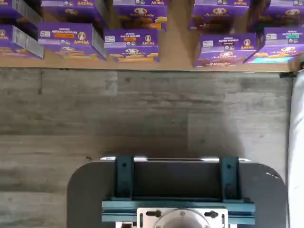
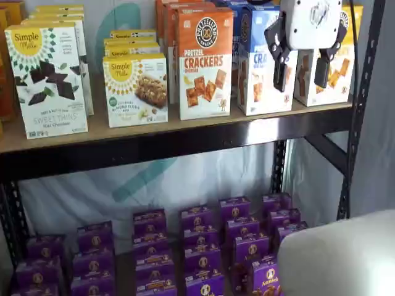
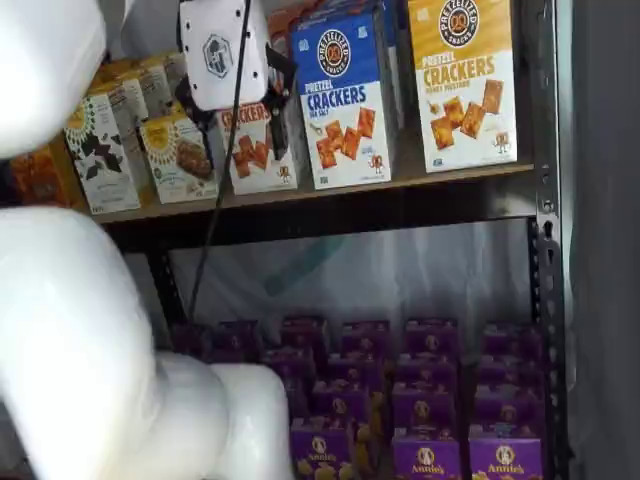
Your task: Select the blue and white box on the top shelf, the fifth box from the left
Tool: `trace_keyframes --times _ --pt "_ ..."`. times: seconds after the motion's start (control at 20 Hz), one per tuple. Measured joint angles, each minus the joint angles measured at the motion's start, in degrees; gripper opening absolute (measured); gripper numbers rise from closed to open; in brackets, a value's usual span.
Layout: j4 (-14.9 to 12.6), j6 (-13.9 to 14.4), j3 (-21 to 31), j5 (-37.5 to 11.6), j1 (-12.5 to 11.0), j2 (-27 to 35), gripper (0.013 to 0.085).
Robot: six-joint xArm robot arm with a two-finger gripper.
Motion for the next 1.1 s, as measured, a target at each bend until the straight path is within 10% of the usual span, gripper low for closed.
trace_keyframes --times 0.2,1.1 --pt "6.95 -2.4 -2.47 5.73 -6.16 3.09 0.085" --pt "6.19 -3.01 -3.77 6.78 -6.34 4.59 0.085"
